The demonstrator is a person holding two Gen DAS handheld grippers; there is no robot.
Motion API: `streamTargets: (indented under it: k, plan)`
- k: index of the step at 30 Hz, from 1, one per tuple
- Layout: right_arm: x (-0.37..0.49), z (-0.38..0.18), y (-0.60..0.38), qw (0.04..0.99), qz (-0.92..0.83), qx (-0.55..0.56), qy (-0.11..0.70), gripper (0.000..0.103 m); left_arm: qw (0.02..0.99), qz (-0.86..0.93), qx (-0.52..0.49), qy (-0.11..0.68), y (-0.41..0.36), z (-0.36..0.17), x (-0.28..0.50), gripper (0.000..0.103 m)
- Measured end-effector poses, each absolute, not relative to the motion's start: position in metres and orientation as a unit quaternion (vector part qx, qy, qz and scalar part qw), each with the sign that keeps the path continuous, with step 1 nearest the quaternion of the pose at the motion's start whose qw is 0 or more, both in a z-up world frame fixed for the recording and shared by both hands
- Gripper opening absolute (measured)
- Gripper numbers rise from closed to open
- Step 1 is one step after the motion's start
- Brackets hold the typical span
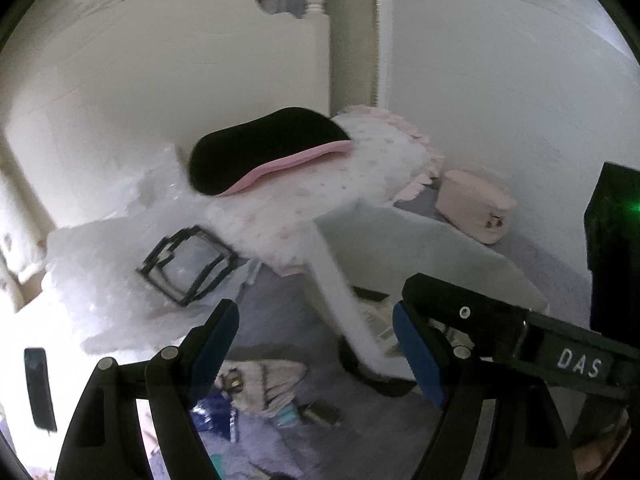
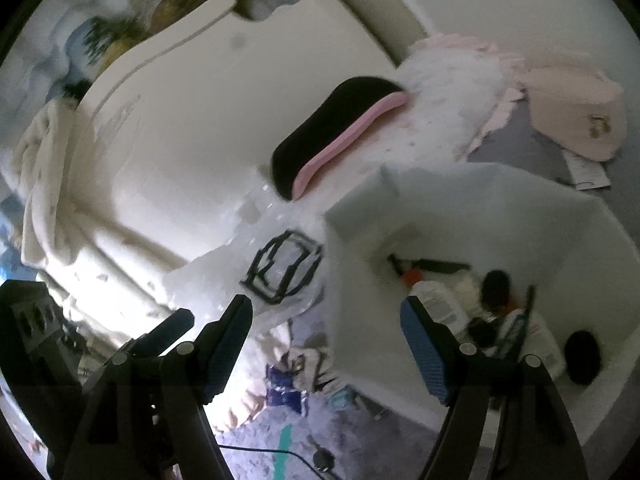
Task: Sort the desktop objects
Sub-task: 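Withdraw both grippers from the bin back toward the items on the rug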
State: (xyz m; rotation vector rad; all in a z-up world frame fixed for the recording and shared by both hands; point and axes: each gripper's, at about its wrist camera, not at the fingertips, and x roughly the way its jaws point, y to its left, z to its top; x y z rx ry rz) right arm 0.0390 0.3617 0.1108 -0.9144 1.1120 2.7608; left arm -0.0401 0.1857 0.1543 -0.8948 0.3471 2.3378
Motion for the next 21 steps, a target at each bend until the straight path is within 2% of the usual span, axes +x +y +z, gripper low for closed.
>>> streamTargets:
  k: [12, 18, 21]
  plan:
    - [0.020, 0.112, 0.274, -0.056, 0.909, -0.336, 0.239, 0.076, 0.259, 0.904, -0.334, 0.064, 0.084, 0.129, -0.029, 0.077]
    - [0.019, 0.065, 0.232, -0.119, 0.889, -0.360, 0.256, 0.076, 0.208, 0.912, -0.353, 0.018, 0.026, 0.077, -0.013, 0.077]
    - [0.007, 0.053, 0.203, -0.139, 0.888, -0.392, 0.194, 0.076, 0.203, 0.900, -0.384, -0.009, 0.003, 0.047, -0.014, 0.077]
